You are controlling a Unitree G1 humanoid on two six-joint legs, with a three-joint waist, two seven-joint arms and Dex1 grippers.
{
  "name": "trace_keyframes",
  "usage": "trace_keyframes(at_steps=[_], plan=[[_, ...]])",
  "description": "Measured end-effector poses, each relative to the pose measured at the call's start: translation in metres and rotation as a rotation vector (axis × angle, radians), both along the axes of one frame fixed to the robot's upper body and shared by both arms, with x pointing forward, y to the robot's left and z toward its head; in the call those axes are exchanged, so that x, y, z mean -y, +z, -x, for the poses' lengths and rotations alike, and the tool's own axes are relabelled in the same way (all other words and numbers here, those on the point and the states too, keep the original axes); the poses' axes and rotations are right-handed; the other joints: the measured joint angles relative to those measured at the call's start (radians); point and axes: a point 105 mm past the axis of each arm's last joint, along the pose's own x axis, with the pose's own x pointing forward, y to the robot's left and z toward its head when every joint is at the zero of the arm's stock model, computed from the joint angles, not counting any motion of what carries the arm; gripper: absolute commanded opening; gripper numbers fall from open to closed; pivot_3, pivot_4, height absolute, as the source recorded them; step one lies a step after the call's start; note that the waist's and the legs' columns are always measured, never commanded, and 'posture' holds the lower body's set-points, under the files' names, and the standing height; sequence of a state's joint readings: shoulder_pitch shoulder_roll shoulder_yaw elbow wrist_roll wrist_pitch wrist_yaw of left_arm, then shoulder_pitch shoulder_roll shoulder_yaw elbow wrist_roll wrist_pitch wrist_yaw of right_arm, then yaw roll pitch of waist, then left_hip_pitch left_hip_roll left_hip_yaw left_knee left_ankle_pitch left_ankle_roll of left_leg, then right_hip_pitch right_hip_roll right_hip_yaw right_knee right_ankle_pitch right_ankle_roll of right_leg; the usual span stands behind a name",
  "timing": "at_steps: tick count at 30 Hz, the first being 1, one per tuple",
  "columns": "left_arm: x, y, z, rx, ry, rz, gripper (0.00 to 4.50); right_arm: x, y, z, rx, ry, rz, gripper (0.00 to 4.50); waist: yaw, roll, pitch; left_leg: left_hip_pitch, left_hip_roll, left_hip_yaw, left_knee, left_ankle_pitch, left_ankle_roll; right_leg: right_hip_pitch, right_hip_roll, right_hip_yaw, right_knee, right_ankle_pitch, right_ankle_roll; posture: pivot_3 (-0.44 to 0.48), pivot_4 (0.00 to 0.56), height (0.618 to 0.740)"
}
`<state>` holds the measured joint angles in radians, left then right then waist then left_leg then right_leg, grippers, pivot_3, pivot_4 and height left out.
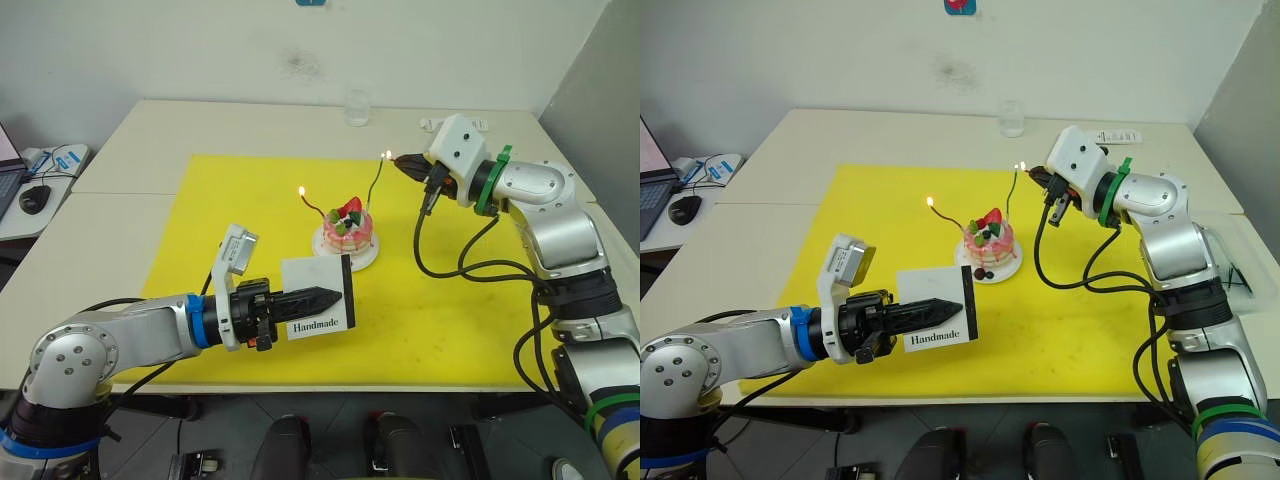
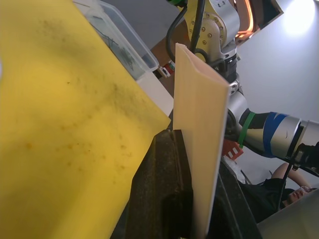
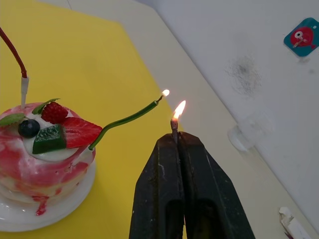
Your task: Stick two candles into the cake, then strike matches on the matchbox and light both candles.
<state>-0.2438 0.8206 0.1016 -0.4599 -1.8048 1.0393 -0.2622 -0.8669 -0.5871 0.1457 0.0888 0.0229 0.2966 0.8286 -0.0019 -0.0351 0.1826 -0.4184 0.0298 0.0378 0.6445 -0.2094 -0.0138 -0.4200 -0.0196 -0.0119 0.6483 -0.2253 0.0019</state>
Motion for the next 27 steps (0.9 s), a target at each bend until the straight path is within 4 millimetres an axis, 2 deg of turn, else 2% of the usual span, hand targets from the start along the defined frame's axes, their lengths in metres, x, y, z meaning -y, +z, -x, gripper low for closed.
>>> trace_keyframes(at_steps=[3,8,10,13,21,27], plan=[[0.002,-0.001,0.002,-0.005,-0.014,0.003,0.00,0.009,-0.003,0.006,-0.013,-0.028,0.008,0.04,0.002,0.000,0.000,0.000,0.000,0.000,0.000,0.000,0.000,0.000,0.000,0.000,0.000,0.000,0.000,0.000,0.150,0.740],[0.003,-0.006,0.004,-0.010,-0.022,-0.008,0.00,0.029,-0.012,0.026,-0.069,-0.087,-0.010,0.04,0.003,0.000,0.000,-0.001,0.000,0.000,0.000,0.000,0.000,0.000,-0.001,0.000,0.000,0.000,0.000,0.000,0.150,0.740],[0.006,-0.008,0.006,0.003,-0.032,-0.010,0.00,0.047,-0.020,0.037,-0.105,-0.158,-0.022,0.04,0.007,0.000,0.000,-0.001,0.000,-0.001,-0.001,0.000,0.000,0.000,-0.001,-0.001,-0.001,-0.002,-0.002,0.000,0.150,0.740],[0.008,-0.009,0.006,0.019,-0.039,-0.011,0.00,0.071,-0.034,0.043,-0.165,-0.271,-0.040,0.04,0.007,0.000,0.000,0.000,0.000,0.000,0.000,0.000,0.000,0.000,-0.001,0.000,0.000,-0.003,-0.004,0.000,0.150,0.740],[0.022,-0.009,0.007,0.129,-0.076,-0.034,0.00,0.130,-0.044,0.055,-0.158,-0.550,-0.106,0.04,0.004,0.000,0.000,0.000,-0.001,0.002,0.000,0.000,0.000,0.000,0.000,0.001,-0.001,-0.002,-0.004,0.000,0.150,0.740],[0.028,-0.011,0.001,0.183,-0.060,-0.049,0.00,0.193,-0.045,0.057,-0.132,-0.854,-0.194,0.04,0.004,0.000,0.000,0.000,-0.001,0.002,0.000,0.000,0.000,0.000,0.001,0.002,-0.001,-0.002,-0.003,0.000,0.150,0.740]])
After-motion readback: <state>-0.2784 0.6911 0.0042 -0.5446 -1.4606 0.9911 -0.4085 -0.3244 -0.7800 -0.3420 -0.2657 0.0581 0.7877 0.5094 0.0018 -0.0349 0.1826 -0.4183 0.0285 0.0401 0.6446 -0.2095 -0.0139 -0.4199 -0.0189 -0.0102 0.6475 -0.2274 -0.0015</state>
